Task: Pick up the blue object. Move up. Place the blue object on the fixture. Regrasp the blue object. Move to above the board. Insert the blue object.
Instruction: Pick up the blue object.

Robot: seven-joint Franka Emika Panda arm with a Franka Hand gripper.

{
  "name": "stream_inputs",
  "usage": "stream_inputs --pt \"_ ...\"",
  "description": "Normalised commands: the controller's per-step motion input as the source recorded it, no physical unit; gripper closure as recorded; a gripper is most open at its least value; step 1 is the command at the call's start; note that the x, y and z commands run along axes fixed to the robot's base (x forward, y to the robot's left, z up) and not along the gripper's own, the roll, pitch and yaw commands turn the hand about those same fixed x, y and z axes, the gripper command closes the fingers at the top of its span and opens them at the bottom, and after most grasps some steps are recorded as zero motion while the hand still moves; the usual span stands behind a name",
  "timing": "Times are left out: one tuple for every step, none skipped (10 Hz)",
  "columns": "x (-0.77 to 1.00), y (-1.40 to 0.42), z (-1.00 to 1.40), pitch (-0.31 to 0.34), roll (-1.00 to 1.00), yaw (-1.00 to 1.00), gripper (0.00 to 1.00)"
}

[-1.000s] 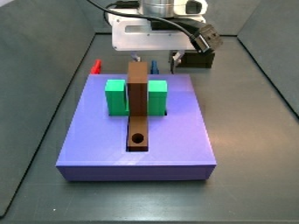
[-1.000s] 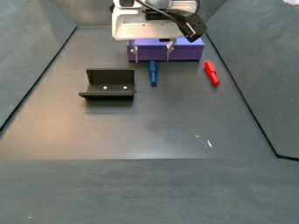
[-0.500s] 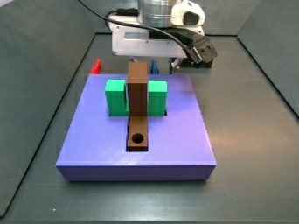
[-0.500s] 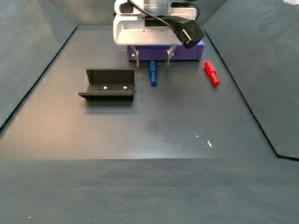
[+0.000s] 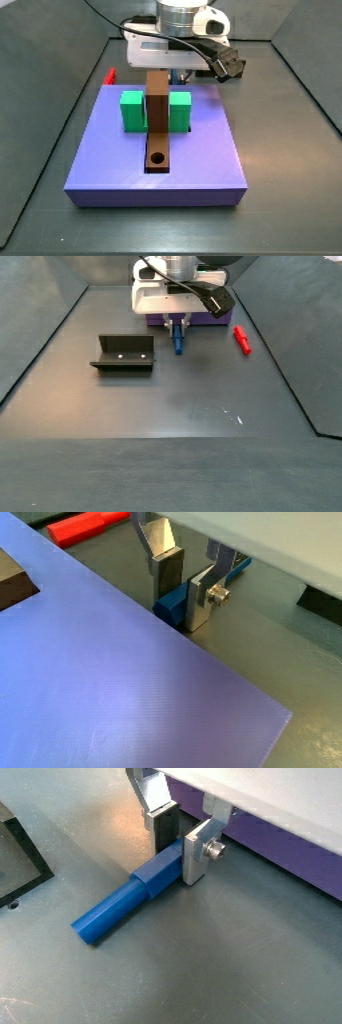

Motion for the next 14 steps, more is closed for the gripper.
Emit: stream_inputs --pt "0.0 0.0 0.0 0.0 0.0 0.0 1.0" --pt "0.0 0.0 0.0 0.0 0.0 0.0 1.0" --pt "0.0 0.0 0.0 0.0 0.0 0.0 1.0" --pt "0.0 0.0 0.0 0.0 0.0 0.0 1.0" --pt "0.0 0.0 0.0 0.0 0.0 0.0 1.0" --pt "0.0 0.0 0.0 0.0 0.0 0.0 1.0" --pt "0.0 0.0 0.0 0.0 0.0 0.0 1.0" --pt "0.0 0.0 0.0 0.0 0.0 0.0 1.0" --pt "0.0 0.0 0.0 0.0 0.0 0.0 1.0" --pt "0.0 0.0 0.0 0.0 0.0 0.0 1.0" --pt "0.0 0.0 0.0 0.0 0.0 0.0 1.0" --pt "0.0 0.0 0.0 0.0 0.0 0.0 1.0" --pt "0.0 0.0 0.0 0.0 0.0 0.0 1.0" --pt "0.0 0.0 0.0 0.0 0.0 0.0 1.0"
